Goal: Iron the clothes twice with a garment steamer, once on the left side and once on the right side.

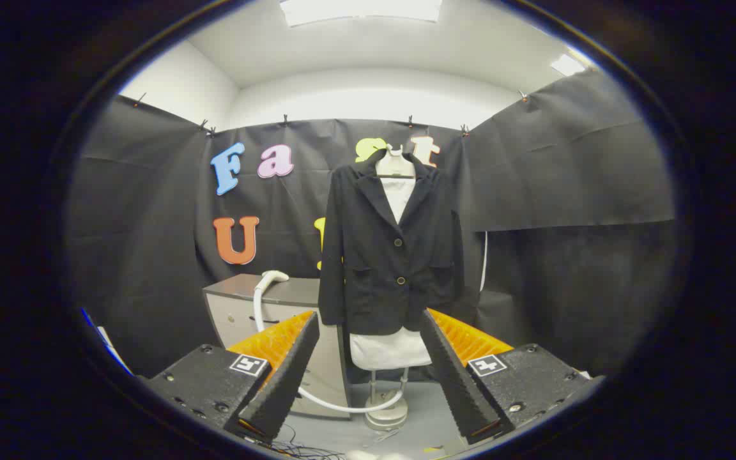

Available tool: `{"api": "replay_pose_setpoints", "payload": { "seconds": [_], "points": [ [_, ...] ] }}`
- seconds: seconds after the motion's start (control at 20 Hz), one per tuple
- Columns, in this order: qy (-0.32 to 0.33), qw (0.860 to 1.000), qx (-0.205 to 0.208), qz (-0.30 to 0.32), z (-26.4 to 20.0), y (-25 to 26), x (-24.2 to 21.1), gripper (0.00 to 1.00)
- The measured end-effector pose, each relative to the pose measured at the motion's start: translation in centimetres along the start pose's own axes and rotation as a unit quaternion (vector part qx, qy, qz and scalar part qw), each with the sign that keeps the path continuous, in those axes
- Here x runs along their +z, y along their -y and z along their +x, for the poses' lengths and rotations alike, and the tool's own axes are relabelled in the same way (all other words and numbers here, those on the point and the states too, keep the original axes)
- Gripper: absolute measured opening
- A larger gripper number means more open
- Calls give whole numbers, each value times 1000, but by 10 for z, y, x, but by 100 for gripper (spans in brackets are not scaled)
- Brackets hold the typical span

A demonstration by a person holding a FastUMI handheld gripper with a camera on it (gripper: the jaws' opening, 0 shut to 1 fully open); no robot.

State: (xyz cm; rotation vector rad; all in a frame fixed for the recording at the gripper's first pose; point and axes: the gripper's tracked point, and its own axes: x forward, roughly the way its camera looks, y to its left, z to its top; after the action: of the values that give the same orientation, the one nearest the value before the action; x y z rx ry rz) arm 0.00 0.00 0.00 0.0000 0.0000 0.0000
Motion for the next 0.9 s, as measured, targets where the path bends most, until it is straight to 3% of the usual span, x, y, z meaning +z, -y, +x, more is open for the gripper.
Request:
{"api": "replay_pose_setpoints", "payload": {
  "seconds": [0.9],
  "points": [
    [-11, 1000, 11, -2, 11, -25, -8, 99]
  ]
}}
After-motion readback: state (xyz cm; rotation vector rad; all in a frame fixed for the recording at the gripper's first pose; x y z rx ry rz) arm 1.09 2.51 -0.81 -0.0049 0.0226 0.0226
